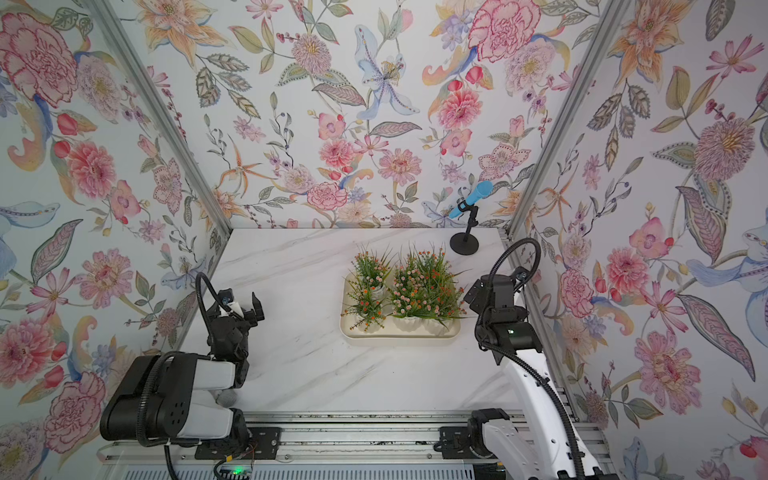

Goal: Put the potted gypsophila into the storage box
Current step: Reset both arms

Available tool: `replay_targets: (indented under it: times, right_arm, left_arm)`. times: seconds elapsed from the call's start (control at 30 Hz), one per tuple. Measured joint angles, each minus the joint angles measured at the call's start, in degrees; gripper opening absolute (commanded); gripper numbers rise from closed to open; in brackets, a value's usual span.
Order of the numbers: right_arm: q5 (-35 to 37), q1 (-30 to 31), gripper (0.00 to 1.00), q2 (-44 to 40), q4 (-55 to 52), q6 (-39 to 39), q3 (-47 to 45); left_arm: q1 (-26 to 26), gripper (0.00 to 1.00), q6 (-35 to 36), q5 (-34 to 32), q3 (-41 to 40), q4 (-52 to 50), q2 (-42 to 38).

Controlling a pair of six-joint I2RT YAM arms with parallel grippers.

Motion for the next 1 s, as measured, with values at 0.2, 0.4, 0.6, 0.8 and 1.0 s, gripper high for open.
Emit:
replay_targets:
  times: [0.2, 0.4, 0.6, 0.8, 1.0]
  right_arm:
    - [1.31, 0.09, 1.00, -0.31, -0.04, 2.05, 0.00]
    - [3.63, 1.16, 1.00, 0.20, -0.15, 3.02, -0.02]
    - [8.22, 2.47, 1.00, 2.05, 2.01, -1.01, -0.85]
    - [12.79, 3.48, 1.00, 3.67, 12.44, -9.64, -7.67]
    - [11.10, 2.56, 1.00, 10.03, 30.95, -17.73, -20.17]
  left_arm:
    - [-0.02, 1.00, 1.99, 4.98, -1.07, 7.39, 5.57]
    - [-0.66, 1.00, 3.41, 6.27, -0.35, 6.49, 6.32]
    - [-0.72, 1.00, 4.00, 6.27, -0.09, 6.73, 6.32]
    - [-0.83, 1.00, 4.04, 5.92, -0.09, 6.84, 6.32]
    - [-1.70, 1.00, 4.46, 5.68, -0.09, 6.84, 6.32]
